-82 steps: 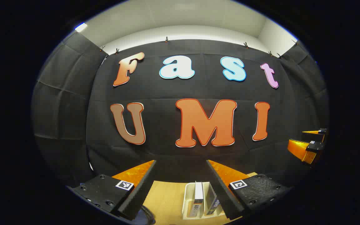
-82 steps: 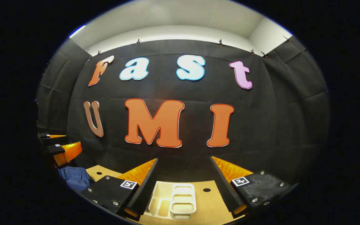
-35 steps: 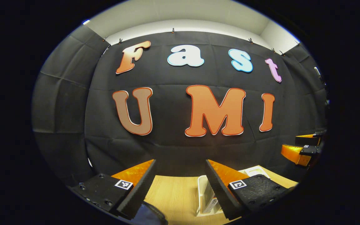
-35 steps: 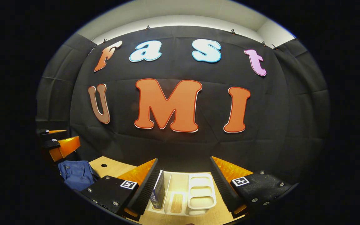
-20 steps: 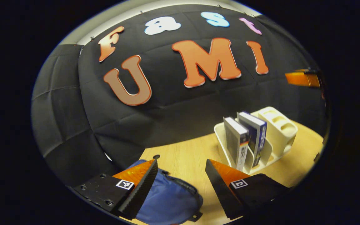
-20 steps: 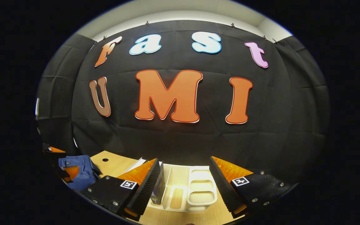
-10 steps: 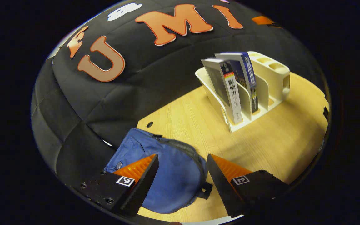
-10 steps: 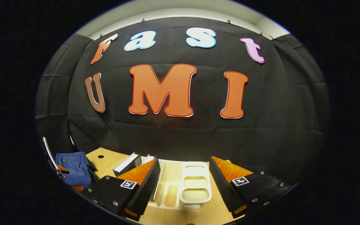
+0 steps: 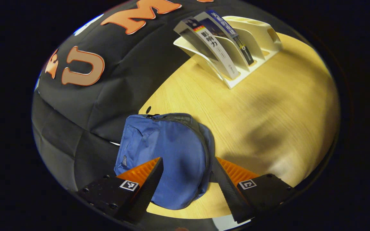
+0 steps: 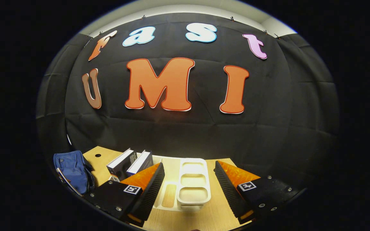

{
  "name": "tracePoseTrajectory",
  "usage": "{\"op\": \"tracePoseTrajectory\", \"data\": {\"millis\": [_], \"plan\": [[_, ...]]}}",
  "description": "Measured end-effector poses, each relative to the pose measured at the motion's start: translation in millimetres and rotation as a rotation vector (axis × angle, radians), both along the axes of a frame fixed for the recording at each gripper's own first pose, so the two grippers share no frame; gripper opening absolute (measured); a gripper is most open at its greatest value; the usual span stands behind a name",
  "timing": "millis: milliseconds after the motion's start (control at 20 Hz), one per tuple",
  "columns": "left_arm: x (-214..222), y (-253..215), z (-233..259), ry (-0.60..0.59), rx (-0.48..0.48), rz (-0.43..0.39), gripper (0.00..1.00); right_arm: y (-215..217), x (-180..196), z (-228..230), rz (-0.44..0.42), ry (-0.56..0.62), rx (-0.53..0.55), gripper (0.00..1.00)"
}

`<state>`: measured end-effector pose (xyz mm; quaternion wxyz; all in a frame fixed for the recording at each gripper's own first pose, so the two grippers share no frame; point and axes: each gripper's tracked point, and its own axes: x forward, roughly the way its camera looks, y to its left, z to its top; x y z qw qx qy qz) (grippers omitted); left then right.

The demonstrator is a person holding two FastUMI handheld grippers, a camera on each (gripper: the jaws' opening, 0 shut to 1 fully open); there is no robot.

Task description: Open the schoolbag, grab two books from the bookshelf and put them into the schoolbag.

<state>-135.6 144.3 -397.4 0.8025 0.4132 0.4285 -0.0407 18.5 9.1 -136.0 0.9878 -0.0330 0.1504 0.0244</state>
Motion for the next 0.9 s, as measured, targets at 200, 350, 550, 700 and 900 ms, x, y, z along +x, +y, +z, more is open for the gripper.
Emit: {"op": "tracePoseTrajectory", "data": {"millis": [200, 350, 550, 700, 900], "plan": [[-5, 11, -20, 0.029, 0.067, -0.002, 0.96, 1, -3, -6, 0.001, 0.018, -0.015, 0.94], [-1, 20, -24, 0.03, 0.069, 0.024, 0.95, 2, -4, -9, 0.003, 0.025, -0.032, 0.94], [-2, 26, -36, 0.077, -0.009, 0.088, 0.84, 4, -6, -11, 0.008, 0.035, -0.04, 0.94], [4, 23, -30, 0.079, -0.029, 0.089, 0.52, 5, -7, -10, 0.007, 0.037, -0.047, 0.94], [7, 24, -19, 0.114, -0.101, 0.126, 0.13, 7, -9, -11, 0.002, 0.054, -0.051, 0.94]]}}
